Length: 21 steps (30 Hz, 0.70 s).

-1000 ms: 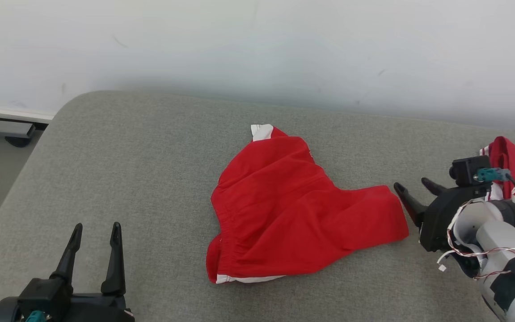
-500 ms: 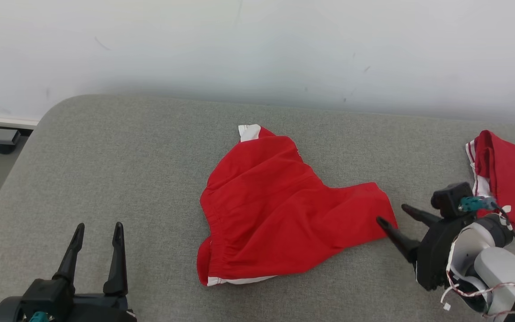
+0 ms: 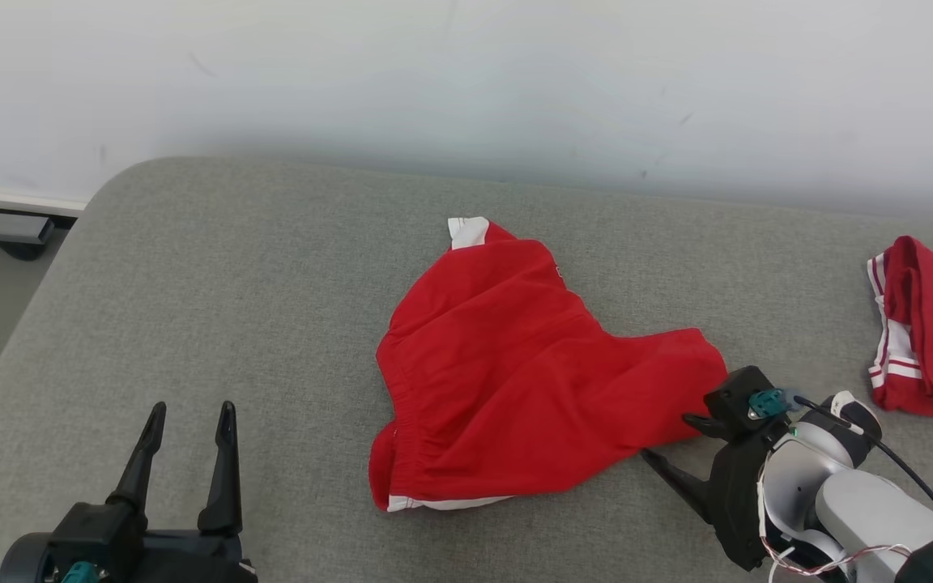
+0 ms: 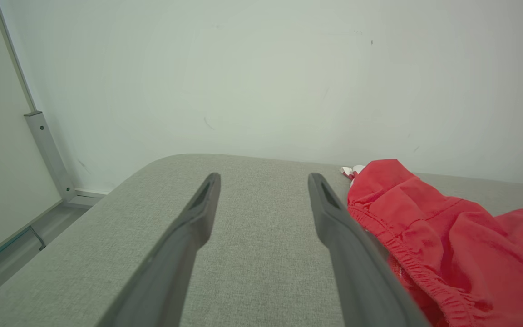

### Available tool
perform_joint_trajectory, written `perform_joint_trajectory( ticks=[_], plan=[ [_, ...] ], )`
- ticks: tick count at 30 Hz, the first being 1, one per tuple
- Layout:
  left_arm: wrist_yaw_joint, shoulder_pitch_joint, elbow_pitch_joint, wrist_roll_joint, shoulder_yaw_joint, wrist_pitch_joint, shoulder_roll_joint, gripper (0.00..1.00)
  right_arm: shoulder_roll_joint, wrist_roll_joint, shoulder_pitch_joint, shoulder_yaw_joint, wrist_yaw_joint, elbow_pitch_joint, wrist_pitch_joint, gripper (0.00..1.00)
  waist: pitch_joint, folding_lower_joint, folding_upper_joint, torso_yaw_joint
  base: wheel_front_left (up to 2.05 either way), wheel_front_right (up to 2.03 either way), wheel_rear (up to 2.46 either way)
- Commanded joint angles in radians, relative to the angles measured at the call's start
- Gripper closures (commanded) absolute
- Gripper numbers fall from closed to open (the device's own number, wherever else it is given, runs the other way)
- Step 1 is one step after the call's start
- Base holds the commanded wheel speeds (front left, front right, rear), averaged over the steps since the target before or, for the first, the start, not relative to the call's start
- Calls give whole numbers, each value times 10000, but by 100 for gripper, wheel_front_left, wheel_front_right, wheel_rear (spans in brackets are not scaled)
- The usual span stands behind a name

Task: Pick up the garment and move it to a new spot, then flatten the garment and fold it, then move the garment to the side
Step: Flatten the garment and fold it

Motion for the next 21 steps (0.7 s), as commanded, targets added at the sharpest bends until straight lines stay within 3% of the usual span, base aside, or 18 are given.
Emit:
perform_joint_trajectory(
  ticks=[1, 12, 13, 14, 15, 21],
  plan=[
    [5, -91, 2, 47, 34, -57, 17, 0, 27, -35, -135, -37, -24, 97, 20, 0, 45, 0, -1, 75, 0, 0, 0],
    [-52, -169, 44, 73, 61, -57, -71, 0, 448, -651, -789, 603, -24, 1441, -4, 0, 168, 0, -1, 365, 0, 0, 0],
    [-52, -177, 48, 70, 74, -57, -78, 0, 497, -630, -820, 643, -24, 1555, -62, 10, 177, 0, -1, 382, 0, 0, 0],
    [-55, -189, 49, 64, 101, -57, -93, 0, 502, -698, -970, 702, -24, 1741, -287, 69, 193, 0, -1, 405, 0, 0, 0],
    [-64, -189, 55, 59, 117, -57, -97, 0, 503, -751, -1028, 735, -24, 1825, -403, 100, 196, 0, -1, 409, 0, 0, 0],
    [-81, -156, 90, 77, 214, -57, -110, 0, 598, -237, -1168, 835, -24, 2008, -740, 100, 159, 0, -1, 334, 0, 0, 0]
  ],
)
